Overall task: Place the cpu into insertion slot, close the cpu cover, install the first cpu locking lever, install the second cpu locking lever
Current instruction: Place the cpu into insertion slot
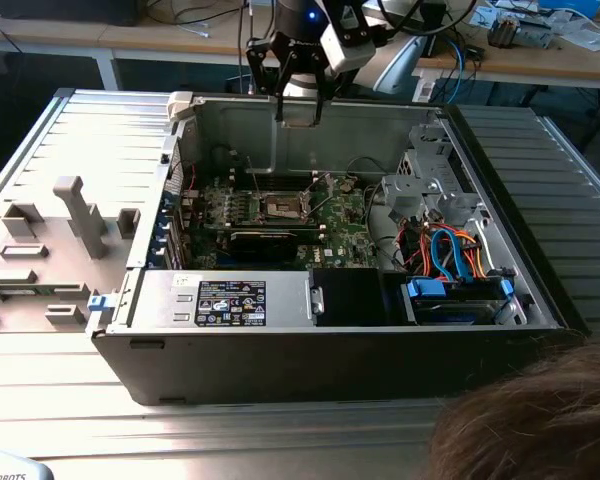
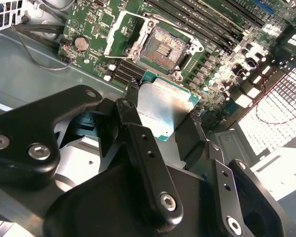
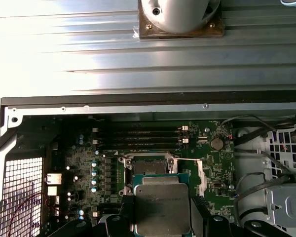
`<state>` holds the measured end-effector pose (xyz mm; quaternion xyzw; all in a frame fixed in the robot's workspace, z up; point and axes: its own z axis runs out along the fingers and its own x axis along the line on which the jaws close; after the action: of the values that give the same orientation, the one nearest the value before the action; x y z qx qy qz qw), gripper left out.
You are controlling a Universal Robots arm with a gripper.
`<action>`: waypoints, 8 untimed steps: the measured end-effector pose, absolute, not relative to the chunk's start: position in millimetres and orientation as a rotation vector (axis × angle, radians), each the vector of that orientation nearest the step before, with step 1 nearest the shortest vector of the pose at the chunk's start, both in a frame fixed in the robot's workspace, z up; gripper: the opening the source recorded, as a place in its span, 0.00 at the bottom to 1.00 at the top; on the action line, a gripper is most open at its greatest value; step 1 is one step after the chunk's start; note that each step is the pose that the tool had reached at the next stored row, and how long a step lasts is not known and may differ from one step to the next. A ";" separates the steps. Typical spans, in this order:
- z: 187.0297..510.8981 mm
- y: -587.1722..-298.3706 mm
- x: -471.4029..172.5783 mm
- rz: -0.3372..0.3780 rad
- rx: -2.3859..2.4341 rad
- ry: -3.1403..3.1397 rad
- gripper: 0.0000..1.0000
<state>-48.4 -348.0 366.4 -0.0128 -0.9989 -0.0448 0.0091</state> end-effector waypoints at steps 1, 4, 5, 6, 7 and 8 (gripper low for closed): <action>366.2 -348.0 -48.6 -0.140 -0.040 -3.120 0.54; 365.8 -348.1 -49.5 -0.140 -0.040 -3.120 0.54; 365.7 -348.0 -49.8 -0.140 -0.040 -3.120 0.54; 365.6 -348.0 -50.1 -0.140 -0.040 -3.120 0.54; 365.4 -348.0 -50.4 -0.140 -0.040 -3.120 0.54; 365.3 -348.0 -50.6 -0.140 -0.040 -3.120 0.54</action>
<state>-50.6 -348.0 365.3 -0.0128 -0.9989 -0.0448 0.0091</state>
